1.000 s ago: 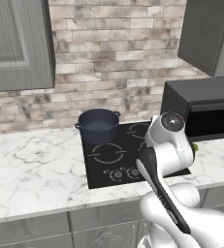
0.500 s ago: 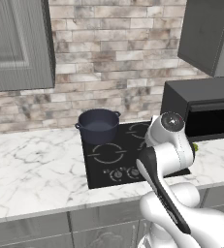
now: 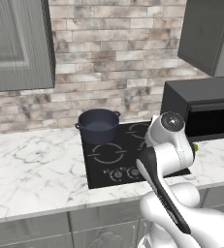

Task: Turn on the burner for the pot on the stove. Wait thirty seconds for the pot to heat up. Then add the broccoli to the pot.

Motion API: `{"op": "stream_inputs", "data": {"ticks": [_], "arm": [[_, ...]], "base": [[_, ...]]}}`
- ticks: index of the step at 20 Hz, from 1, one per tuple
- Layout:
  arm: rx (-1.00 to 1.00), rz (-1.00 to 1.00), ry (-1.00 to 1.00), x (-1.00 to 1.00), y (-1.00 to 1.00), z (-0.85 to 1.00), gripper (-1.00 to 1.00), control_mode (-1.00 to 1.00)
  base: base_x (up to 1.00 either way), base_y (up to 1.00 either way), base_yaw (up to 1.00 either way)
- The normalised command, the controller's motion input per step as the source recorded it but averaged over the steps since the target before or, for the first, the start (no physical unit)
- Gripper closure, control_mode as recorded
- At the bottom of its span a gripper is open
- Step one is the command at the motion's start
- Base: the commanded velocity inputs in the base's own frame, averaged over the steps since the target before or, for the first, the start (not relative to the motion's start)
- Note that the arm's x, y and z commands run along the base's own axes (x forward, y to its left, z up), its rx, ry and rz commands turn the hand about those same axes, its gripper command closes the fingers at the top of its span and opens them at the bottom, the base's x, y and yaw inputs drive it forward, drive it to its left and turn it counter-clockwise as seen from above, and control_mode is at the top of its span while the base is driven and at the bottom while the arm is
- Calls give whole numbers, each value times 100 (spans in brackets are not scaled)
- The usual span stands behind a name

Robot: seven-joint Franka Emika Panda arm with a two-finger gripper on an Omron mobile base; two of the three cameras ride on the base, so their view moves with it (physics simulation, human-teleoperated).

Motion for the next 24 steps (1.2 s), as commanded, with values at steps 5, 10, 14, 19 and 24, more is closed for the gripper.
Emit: {"op": "stream_inputs", "data": {"ticks": [5, 10, 14, 19, 24], "arm": [[0, 0, 0, 0, 0, 0, -100, -100], [0, 0, 0, 0, 0, 0, -100, -100], [0, 0, 0, 0, 0, 0, -100, -100], [0, 0, 0, 0, 0, 0, -100, -100], [0, 0, 0, 0, 0, 0, -100, -100]], "base": [[0, 0, 0], [0, 0, 0], [0, 0, 0], [0, 0, 0], [0, 0, 0]]}}
